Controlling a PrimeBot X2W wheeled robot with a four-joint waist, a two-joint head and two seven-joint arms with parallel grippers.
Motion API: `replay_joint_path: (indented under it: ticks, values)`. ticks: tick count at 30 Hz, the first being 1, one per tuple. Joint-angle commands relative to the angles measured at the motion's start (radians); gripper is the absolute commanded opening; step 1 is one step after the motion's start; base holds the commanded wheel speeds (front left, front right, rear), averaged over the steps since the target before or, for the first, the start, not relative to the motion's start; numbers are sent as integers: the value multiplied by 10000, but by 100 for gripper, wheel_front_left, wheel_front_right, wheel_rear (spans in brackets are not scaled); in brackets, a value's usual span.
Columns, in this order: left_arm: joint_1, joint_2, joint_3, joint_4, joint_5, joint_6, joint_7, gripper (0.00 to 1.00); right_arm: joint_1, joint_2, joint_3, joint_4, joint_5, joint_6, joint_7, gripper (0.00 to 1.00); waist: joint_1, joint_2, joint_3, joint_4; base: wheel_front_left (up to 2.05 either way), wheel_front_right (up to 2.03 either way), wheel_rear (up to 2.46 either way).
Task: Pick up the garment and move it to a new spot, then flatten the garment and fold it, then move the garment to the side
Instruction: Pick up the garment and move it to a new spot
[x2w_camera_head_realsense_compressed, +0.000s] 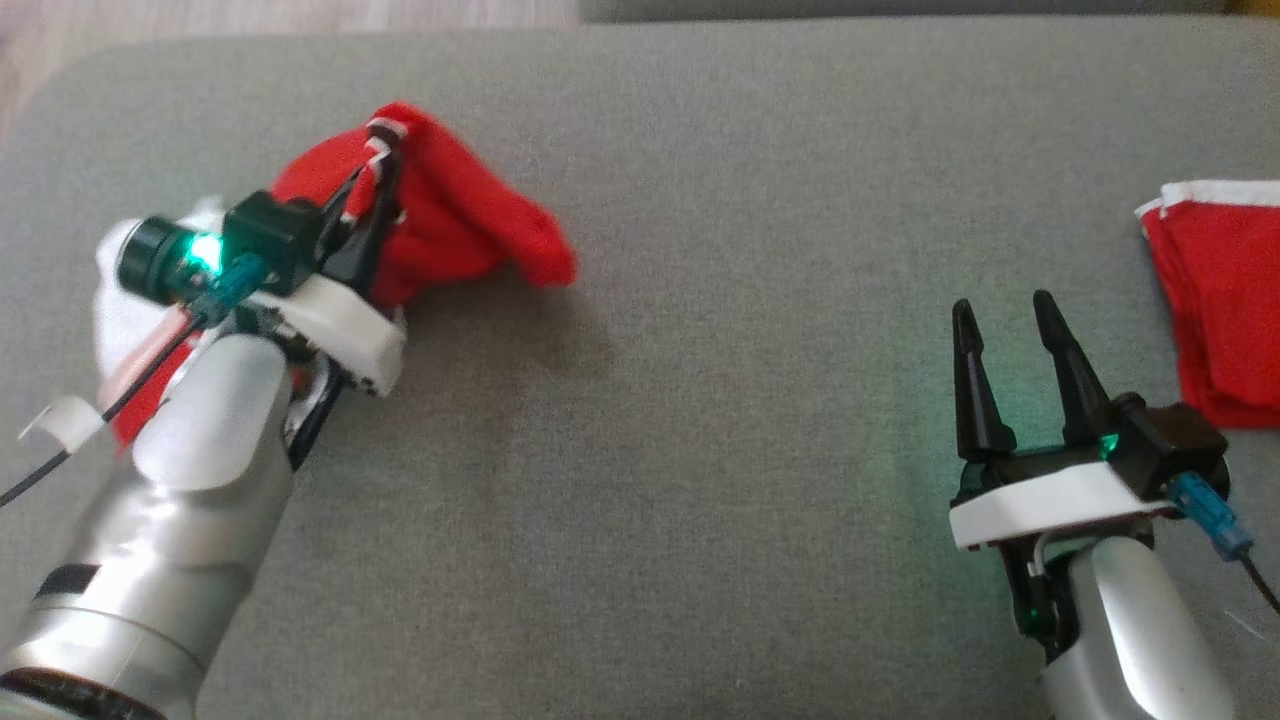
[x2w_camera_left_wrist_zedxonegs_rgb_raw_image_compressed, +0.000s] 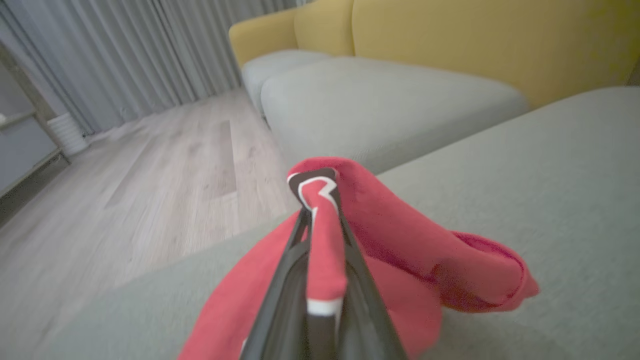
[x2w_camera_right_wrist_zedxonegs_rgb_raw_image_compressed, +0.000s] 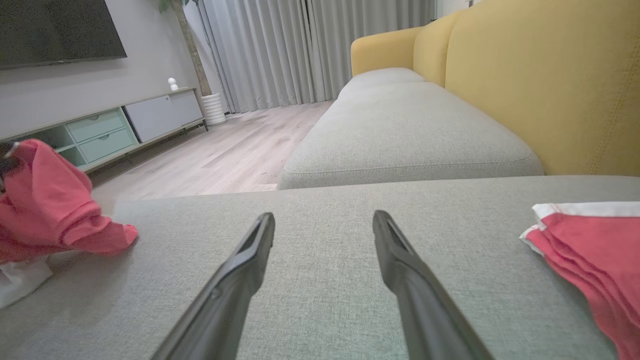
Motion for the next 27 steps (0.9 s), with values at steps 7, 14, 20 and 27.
replay_joint_path:
  ticks: [7, 14, 20, 27]
  values:
    - [-394, 154, 64, -2529, 239, 290, -67, 0, 163, -14, 329, -139, 297, -7, -111, 100, 1, 0, -969, -180, 0, 0, 0]
    - [-228, -33, -176, -4648, 258, 697, 881, 0, 113, -14, 425, -204, 491, -7, -111, 100, 1, 0, -1026, -712, 0, 0, 0]
    - [-410, -67, -195, -6107, 262, 1108, 1828, 0, -212, -14, 649, -408, 783, -7, -111, 100, 1, 0, -486, -1652, 0, 0, 0]
    - [-748, -59, -108, -5496, 19, 997, 2124, 0, -574, -14, 943, -601, 1165, -7, -111, 100, 1, 0, 246, -2699, 0, 0, 0]
